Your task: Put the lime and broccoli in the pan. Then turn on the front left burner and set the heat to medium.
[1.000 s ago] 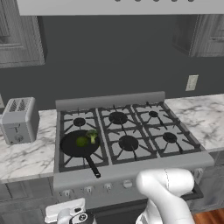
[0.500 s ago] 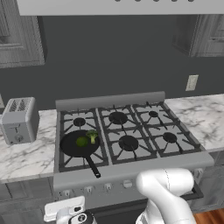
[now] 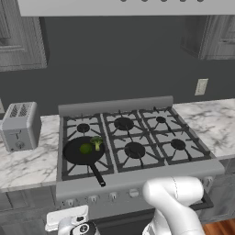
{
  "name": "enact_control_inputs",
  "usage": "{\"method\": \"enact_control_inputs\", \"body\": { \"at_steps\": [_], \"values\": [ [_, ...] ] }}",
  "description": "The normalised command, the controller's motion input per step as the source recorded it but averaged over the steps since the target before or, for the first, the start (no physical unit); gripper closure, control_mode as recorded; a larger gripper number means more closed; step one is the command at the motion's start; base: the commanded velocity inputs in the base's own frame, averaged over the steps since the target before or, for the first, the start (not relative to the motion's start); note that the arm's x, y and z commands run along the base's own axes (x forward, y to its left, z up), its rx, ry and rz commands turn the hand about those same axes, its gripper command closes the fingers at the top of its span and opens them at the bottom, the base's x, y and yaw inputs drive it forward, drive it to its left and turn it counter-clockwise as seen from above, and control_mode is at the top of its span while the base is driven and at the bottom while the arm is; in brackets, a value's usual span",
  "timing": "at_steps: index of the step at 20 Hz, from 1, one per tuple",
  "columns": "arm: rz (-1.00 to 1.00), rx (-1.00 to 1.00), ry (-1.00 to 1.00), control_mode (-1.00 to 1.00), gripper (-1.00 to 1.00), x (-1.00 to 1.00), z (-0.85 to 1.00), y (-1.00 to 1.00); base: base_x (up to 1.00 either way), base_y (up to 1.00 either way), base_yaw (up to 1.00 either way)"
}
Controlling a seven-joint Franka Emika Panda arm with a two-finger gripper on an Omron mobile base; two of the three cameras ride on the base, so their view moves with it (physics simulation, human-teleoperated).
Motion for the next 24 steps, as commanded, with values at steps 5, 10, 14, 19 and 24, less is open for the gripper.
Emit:
{"method": "enact_control_inputs", "body": {
  "at_steps": [5, 10, 14, 19, 24],
  "values": [
    [0.00, 0.00, 0.00, -1.00, -1.00, 0.29, -0.17, -0.21, 0.00, 0.00, 0.00],
    [0.00, 0.00, 0.00, -1.00, -1.00, 0.15, -0.12, -0.36, 0.00, 0.00, 0.00],
    [0.00, 0.00, 0.00, -1.00, -1.00, 0.00, 0.00, -0.46, 0.00, 0.00, 0.00],
    [0.00, 0.00, 0.00, -1.00, -1.00, 0.01, 0.00, -0.29, 0.00, 0.00, 0.00],
    [0.10, 0.00, 0.00, -1.00, -1.00, 0.33, 0.00, 0.08, 0.00, 0.00, 0.00]
  ]
}}
